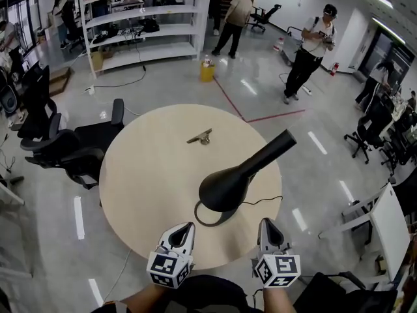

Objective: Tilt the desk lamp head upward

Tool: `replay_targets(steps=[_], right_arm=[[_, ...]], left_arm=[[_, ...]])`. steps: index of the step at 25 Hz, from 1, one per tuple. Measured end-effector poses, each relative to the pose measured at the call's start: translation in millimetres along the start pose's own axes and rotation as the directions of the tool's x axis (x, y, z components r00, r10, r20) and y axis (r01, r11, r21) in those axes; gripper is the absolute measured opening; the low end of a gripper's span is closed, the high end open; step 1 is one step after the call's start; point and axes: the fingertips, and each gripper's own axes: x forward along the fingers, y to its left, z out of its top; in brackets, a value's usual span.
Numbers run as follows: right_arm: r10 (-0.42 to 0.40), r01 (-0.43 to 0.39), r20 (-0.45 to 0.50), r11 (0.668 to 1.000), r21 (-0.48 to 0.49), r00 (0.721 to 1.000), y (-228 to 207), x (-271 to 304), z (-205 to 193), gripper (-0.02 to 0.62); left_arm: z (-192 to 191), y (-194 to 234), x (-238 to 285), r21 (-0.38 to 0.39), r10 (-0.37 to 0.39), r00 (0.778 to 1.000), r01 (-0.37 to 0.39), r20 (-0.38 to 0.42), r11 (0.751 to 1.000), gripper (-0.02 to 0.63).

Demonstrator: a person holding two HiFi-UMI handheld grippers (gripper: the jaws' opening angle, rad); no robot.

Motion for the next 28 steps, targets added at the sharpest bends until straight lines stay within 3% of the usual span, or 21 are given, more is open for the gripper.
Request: replay_targets(steps=[5,12,20,28], right_arm=[[-0.017,0.021,0.083,0.999,-0.042,0.996,-17,9,54,0.015],[0.085,-0.059,0.181,0.988,-0.143,0.980,-36,34,136,0.017],[0.244,-0.180,0.312,0.958,-0.222,0.918,-46,59,216,0.017],[0.378,-0.263,0.320,0.900,-0.348,0.869,-36,94,259,0.018]], left_arm=[[0,1,20,-0.065,-0.133,0.991,0.131,-0.016,0.989,0.049],[-1,0,50,-0.222,-0.183,0.983,0.174,-0.019,0.959,0.100],[-6,-4,76,-0.388,-0.226,0.972,0.230,0.057,0.893,0.160],[-14,-2,94,-0.455,-0.249,0.961,0.278,0.124,0.846,0.213]])
